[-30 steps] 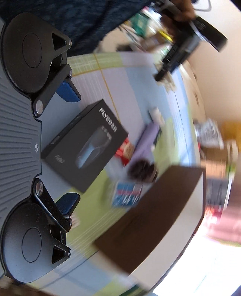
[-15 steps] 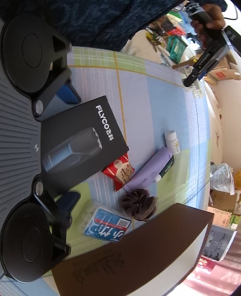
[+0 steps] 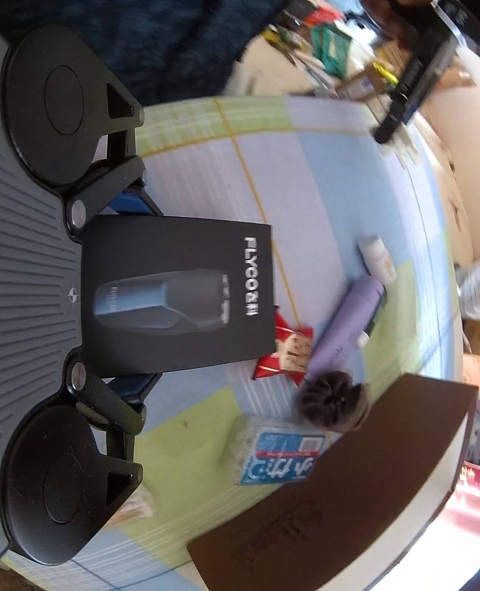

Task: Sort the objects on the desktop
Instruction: 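Lift the claw clip with the left tool while the right tool grasps the FLYCO box, then carry both items into the brown box and open both tools to release, then withdraw both tools from the box back toward the remaining items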

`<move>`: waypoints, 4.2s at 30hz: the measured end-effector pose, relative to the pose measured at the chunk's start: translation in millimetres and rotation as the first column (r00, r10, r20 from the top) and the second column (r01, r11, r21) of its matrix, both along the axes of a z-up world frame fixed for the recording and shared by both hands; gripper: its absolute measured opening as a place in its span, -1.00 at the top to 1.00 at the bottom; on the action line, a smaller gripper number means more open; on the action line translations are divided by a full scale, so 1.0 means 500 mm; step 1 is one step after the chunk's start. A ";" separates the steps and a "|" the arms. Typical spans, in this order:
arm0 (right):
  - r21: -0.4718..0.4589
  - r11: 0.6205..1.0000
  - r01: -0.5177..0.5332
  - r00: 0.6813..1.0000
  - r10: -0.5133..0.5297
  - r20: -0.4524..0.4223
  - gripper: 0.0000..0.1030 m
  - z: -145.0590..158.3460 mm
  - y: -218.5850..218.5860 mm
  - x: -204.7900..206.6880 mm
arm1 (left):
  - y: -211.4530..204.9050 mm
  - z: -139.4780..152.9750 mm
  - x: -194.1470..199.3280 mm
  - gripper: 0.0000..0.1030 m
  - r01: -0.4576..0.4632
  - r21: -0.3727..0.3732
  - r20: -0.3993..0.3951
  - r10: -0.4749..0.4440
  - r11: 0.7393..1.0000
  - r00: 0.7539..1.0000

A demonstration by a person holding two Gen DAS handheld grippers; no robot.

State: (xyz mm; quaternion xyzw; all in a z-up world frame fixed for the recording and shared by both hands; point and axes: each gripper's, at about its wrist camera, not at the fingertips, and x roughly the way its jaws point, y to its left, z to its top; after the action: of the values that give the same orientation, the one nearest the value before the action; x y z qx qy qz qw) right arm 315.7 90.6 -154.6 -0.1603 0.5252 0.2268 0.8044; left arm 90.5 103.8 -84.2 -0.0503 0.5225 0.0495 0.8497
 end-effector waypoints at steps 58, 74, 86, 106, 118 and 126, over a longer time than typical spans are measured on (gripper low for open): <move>0.142 0.784 0.604 0.742 -0.618 0.259 -0.47 0.234 -0.247 0.441 | -0.242 0.158 0.702 0.30 0.475 -0.059 0.248 -0.448 0.878 0.859; 0.074 0.751 0.656 0.743 -0.660 0.110 -0.52 0.093 -0.281 0.558 | -0.261 0.015 0.828 0.30 0.445 -0.158 0.077 -0.438 0.881 0.895; 0.066 0.703 0.708 0.697 -0.711 0.095 -0.69 0.102 -0.297 0.525 | -0.287 -0.009 0.844 0.29 0.432 -0.167 0.030 -0.434 0.886 0.900; 0.127 0.683 0.720 0.678 -0.730 0.085 -0.82 0.125 -0.272 0.486 | -0.273 0.014 0.820 -0.26 0.447 -0.064 0.034 -0.446 0.892 0.894; 0.240 0.664 0.708 0.653 -0.745 0.135 -0.96 0.205 -0.261 0.401 | -0.285 0.104 0.723 -0.43 0.398 0.003 0.084 -0.397 0.917 0.914; 0.289 0.669 0.685 0.650 -0.740 0.171 -0.96 0.260 -0.248 0.338 | -0.290 0.160 0.644 -0.45 0.363 0.015 0.129 -0.361 0.932 0.923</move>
State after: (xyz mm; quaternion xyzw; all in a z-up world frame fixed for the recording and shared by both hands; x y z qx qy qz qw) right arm 484.9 -33.5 -24.4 0.1112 0.4037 -0.0825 0.9044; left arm 412.3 -41.2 -4.0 0.0400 0.4668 -0.1140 0.8761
